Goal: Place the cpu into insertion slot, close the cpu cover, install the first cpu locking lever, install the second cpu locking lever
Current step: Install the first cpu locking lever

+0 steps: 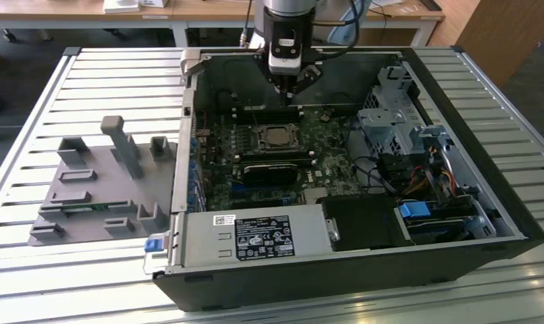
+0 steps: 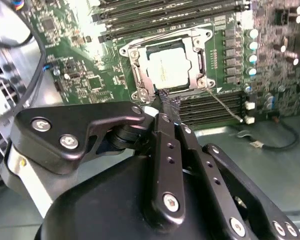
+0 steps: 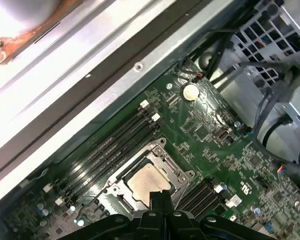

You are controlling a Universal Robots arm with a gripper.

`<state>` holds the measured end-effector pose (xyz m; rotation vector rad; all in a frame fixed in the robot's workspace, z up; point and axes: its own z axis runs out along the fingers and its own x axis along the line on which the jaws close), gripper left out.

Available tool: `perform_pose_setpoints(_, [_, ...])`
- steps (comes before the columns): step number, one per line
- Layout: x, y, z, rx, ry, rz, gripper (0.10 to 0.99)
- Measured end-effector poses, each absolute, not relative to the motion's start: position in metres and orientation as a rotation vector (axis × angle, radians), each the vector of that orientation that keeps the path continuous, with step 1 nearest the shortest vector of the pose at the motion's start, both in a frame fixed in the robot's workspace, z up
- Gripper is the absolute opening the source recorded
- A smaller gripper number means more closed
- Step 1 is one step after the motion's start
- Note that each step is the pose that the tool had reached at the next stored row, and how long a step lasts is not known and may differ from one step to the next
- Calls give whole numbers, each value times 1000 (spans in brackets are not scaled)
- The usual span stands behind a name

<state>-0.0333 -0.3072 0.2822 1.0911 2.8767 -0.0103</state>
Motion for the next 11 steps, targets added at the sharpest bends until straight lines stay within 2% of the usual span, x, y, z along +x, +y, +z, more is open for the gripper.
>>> perform_pose_setpoints(11, [-33,-307,282,799,2969,-7,106])
